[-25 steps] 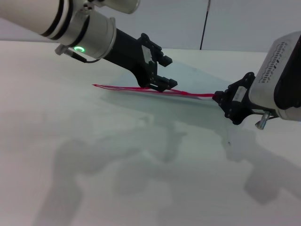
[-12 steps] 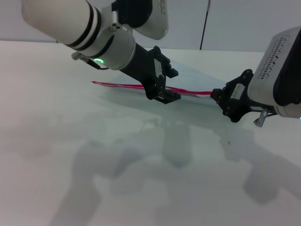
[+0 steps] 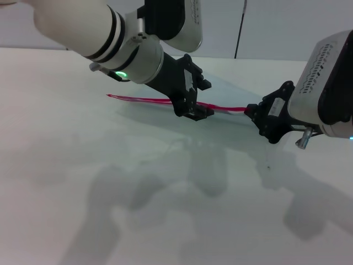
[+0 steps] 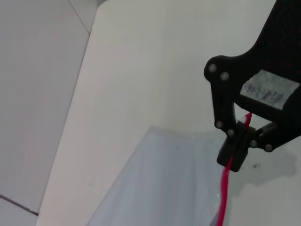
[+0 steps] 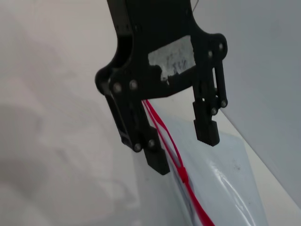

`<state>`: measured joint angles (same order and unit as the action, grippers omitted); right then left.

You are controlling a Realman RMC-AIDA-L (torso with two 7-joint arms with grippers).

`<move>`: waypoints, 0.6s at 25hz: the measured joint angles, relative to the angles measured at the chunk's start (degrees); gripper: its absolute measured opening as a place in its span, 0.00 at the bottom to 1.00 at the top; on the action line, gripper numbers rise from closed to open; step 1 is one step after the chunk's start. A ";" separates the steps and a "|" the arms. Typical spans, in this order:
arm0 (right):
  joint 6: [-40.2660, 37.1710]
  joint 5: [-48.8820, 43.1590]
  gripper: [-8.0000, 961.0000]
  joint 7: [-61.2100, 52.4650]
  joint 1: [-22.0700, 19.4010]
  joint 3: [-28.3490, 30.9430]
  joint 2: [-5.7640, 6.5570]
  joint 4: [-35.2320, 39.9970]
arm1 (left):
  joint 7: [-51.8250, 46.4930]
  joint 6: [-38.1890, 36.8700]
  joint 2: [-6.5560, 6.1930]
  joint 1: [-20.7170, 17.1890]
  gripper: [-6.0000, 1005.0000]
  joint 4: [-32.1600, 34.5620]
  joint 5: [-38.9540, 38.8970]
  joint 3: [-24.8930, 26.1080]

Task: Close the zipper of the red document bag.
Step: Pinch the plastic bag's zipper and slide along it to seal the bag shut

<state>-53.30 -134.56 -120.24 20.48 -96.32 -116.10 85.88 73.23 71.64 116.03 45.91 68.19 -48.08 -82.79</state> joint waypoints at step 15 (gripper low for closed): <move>-0.67 0.00 0.02 0.00 0.00 -0.15 -0.09 0.94 | 1.36 -3.80 0.11 0.99 0.57 -3.05 0.79 -1.71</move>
<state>-53.97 -134.56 -120.24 20.48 -96.47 -116.19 86.82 74.59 67.85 116.14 46.90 65.14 -47.29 -84.50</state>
